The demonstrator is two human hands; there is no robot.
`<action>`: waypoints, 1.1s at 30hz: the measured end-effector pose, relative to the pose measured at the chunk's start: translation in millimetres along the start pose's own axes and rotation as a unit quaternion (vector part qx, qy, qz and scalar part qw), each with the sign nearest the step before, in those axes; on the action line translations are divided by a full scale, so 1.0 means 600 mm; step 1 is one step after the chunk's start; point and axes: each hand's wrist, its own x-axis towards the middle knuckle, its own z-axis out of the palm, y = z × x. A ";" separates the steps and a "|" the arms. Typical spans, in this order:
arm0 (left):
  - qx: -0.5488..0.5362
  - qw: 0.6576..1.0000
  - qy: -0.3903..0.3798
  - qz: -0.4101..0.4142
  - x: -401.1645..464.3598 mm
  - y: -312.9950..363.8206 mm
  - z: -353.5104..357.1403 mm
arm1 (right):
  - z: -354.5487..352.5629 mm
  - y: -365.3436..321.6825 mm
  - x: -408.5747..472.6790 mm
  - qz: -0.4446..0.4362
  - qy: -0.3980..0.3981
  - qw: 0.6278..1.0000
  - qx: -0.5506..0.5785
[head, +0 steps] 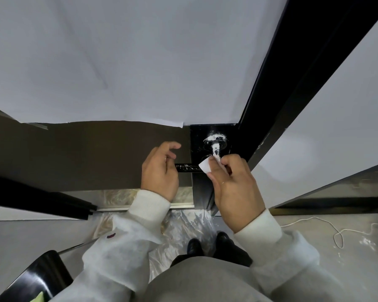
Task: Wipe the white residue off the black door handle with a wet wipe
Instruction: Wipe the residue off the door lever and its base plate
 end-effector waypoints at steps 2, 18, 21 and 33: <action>0.000 1.000 0.002 0.002 0.001 0.001 0.002 | 0.004 0.002 0.001 0.012 -0.012 1.000 0.009; 0.011 1.000 0.001 -0.028 0.000 0.011 0.004 | -0.001 -0.038 0.043 0.536 0.073 0.619 0.569; 0.011 0.999 0.001 -0.033 -0.001 0.012 0.004 | -0.004 -0.041 0.058 0.554 0.069 0.614 0.557; 0.002 0.999 -0.002 -0.033 0.000 0.004 0.004 | 0.040 -0.022 0.051 0.532 0.004 0.472 0.703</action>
